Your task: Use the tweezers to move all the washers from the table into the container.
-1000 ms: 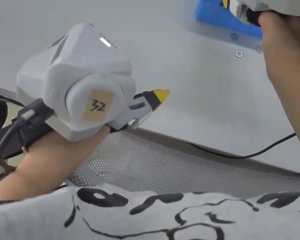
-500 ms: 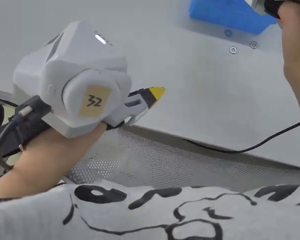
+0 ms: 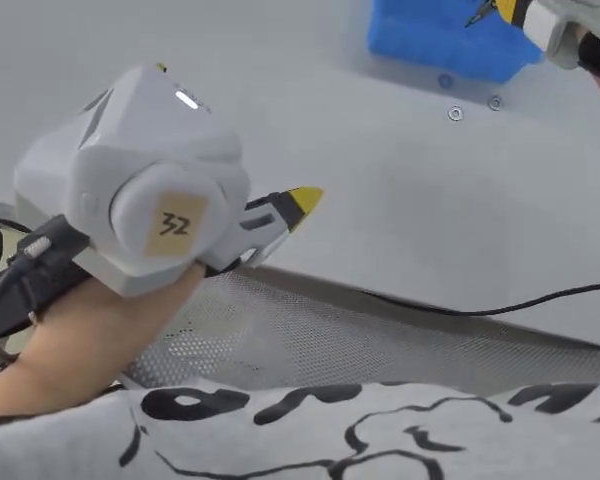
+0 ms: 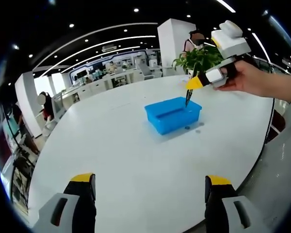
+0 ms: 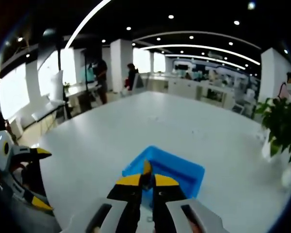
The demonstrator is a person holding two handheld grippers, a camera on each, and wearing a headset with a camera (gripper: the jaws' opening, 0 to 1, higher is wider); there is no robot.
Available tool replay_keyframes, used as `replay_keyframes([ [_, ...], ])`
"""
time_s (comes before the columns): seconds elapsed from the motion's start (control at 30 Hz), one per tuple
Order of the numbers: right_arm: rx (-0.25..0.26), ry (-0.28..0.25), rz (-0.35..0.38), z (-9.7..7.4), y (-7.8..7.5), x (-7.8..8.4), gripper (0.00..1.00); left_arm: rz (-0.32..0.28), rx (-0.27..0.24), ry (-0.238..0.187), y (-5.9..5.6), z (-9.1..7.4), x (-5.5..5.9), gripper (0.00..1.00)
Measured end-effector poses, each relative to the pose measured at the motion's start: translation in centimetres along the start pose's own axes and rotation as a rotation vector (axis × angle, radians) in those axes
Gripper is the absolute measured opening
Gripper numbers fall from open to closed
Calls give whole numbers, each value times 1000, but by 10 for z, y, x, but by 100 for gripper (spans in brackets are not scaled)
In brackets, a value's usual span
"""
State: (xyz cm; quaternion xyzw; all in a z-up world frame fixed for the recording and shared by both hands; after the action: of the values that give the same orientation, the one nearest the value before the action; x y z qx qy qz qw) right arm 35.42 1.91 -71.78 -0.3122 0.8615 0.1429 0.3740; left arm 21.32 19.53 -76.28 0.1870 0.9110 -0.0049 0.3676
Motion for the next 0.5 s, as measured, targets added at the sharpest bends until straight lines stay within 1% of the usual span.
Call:
replay_keyframes([
  [0.17, 9, 50, 17, 4, -3, 24, 4, 2, 3, 4, 0, 1, 1, 95],
  [0.2, 6, 58, 20, 5, -3, 27, 4, 2, 3, 4, 0, 1, 1, 95],
  [0.27, -15, 95, 37, 10, -2, 36, 4, 2, 4, 3, -1, 1, 0, 96],
  [0.33, -13, 91, 34, 13, -2, 39, 4, 0, 3, -2, 0, 1, 0, 96],
  [0.5, -5, 132, 27, 21, -4, 51, 5, 0, 2, 1, 0, 1, 0, 95],
])
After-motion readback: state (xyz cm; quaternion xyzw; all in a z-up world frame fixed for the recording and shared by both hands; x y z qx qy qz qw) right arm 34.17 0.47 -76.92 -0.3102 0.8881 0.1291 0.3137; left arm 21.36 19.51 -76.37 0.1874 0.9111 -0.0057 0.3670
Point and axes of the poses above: the centre of the closed fingertips' face, and the gripper's own axes: z roughly forward along the fingers, y roughly to its left, x roughly out of its underside, the point moved 3 cm from there along -z, roughly backward along the fingers, and after that the axes turned 10 degrees about y, right-handed, at the moved point
